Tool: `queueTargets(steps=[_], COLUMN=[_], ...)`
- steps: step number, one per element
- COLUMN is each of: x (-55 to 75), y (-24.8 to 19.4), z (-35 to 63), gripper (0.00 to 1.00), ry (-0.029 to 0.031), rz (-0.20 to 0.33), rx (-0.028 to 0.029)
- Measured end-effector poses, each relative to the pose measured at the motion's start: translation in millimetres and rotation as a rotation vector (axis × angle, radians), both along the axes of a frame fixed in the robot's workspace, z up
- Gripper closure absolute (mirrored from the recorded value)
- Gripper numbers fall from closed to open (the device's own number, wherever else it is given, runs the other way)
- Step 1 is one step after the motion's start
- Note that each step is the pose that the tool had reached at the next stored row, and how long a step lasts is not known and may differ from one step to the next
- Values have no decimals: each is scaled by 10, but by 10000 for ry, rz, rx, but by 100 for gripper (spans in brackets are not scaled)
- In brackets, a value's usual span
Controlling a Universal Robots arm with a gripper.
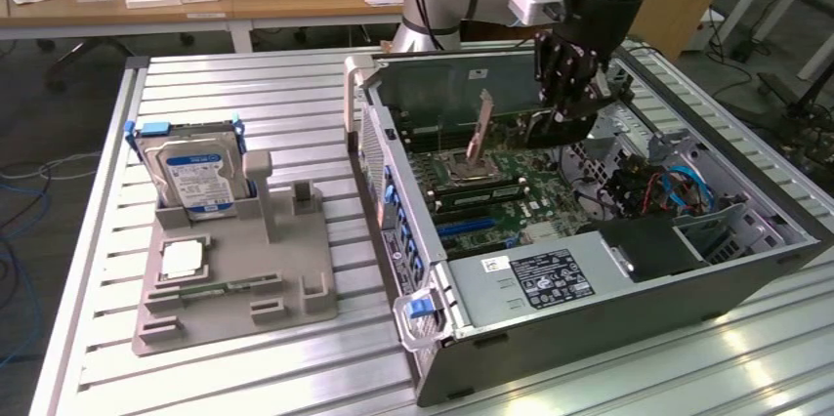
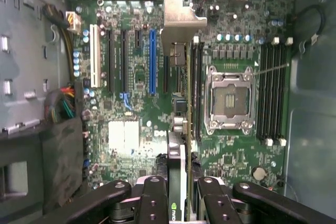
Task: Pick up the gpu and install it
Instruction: 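Insert the gpu into the slot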
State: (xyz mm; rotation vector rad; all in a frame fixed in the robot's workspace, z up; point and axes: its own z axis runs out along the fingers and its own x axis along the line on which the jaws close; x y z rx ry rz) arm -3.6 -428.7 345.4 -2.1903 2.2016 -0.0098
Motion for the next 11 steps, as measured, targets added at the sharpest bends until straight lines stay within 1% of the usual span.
queueTargets(steps=[3, 8, 9, 11], x=[-46, -49, -50, -49], y=[0, 0, -5, -29], z=[-1, -1, -1, -2], gripper=[73, 73, 73, 73], ry=[-1, 0, -1, 0], rz=[-4, -3, -4, -3], rx=[2, 2, 3, 3])
